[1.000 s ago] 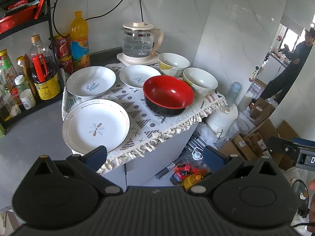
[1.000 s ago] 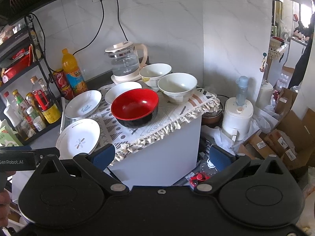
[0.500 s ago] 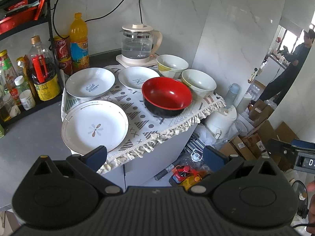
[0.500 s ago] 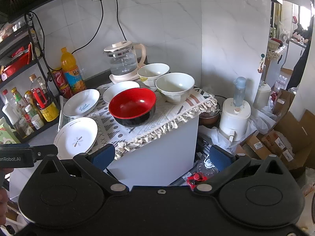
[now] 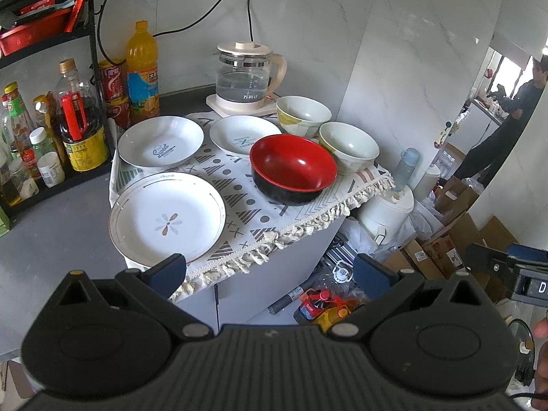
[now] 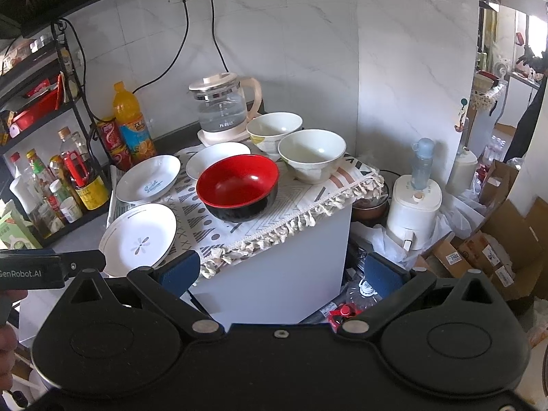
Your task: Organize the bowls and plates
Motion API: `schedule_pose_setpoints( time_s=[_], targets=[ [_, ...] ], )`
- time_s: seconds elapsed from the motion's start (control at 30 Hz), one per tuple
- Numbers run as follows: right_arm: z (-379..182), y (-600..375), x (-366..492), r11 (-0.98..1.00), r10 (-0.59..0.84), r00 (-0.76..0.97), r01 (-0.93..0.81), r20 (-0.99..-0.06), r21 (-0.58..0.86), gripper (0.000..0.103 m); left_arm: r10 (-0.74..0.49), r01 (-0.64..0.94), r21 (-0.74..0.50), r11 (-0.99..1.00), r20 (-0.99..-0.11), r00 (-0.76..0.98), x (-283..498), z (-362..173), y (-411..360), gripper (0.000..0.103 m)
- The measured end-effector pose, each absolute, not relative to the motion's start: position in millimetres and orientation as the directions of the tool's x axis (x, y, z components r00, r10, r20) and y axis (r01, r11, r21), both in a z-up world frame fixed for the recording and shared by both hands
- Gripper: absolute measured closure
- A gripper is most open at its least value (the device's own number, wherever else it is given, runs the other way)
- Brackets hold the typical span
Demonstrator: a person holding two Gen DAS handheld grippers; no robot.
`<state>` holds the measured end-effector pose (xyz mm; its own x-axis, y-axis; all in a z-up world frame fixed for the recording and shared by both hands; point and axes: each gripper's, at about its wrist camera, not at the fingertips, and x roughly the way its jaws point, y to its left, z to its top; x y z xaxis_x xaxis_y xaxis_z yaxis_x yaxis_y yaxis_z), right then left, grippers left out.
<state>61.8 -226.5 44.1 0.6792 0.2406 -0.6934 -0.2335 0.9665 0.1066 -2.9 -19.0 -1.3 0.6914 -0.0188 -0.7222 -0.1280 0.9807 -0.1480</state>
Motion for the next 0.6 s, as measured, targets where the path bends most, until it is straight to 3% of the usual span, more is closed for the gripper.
schedule_pose_setpoints(
  time_s=[0.6],
  targets=[
    [44, -222, 81, 0.955, 0.282, 0.663, -0.264, -0.694, 0.135, 0.0, -0.02, -0.134, -0.151, 0.979, -0.735, 0.678, 23, 3, -17, 0.0]
  ],
)
